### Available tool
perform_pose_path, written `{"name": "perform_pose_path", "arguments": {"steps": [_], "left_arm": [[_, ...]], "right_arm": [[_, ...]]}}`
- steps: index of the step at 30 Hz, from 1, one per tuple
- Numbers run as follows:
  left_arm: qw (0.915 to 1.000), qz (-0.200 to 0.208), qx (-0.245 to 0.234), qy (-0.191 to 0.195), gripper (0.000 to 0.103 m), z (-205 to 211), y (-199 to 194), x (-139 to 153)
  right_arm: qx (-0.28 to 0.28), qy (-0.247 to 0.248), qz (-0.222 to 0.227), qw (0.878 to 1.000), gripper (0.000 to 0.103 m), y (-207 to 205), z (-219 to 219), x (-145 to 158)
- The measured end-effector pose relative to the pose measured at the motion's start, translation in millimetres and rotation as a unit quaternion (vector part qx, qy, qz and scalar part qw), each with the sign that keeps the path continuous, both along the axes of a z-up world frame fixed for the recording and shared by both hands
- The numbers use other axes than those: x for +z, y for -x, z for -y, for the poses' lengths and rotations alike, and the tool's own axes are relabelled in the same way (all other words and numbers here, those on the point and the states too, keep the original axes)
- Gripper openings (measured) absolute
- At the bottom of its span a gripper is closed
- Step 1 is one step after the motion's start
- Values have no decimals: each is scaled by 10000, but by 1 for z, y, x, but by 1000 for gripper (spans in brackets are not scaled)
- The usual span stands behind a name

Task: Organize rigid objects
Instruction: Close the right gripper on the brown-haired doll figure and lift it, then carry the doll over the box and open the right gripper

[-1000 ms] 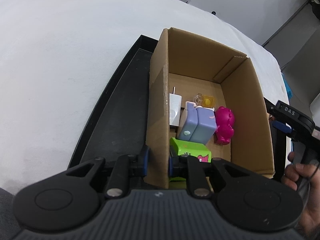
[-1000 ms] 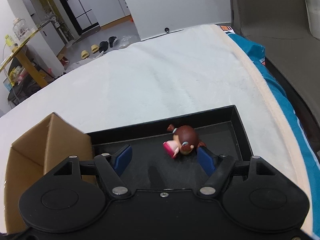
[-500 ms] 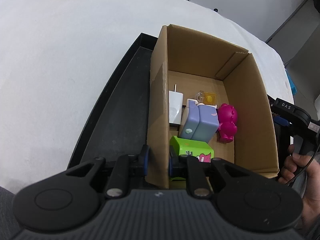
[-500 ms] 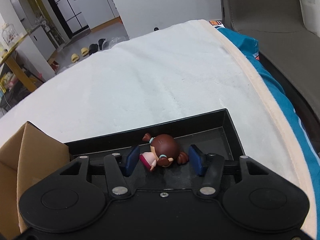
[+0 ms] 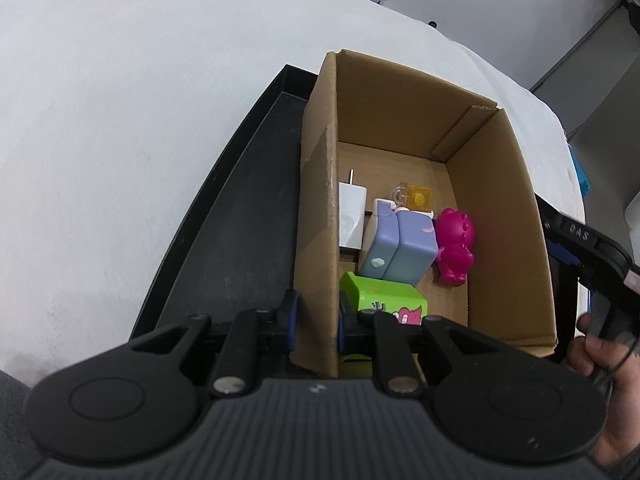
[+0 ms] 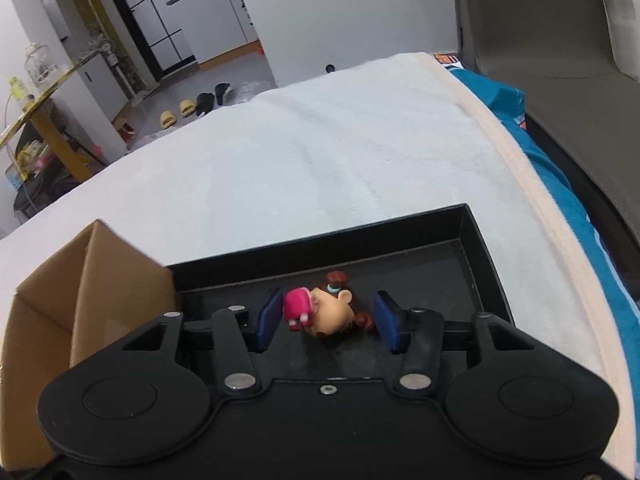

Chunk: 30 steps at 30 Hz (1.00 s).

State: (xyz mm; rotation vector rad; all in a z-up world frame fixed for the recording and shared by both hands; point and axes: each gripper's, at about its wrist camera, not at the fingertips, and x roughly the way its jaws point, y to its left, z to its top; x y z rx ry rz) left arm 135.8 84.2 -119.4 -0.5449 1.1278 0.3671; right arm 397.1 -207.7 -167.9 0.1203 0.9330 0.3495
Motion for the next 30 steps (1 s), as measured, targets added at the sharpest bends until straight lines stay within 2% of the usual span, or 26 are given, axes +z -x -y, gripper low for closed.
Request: {"name": "perform_pose_path", "arguments": {"steps": [11,16,30], "left_arm": [[10000,44,-76,-7,17,1,3,1],[9999,59,-117,-14,17,1,0,1],[9999,97,-23,98,18,-7,-2,-1]], "right_arm": [[190,210,60,9996,37,29,7,18],[469,300,235,9982,37,55,1,33],[923,128,741,9929,37,117,-27,84]]}}
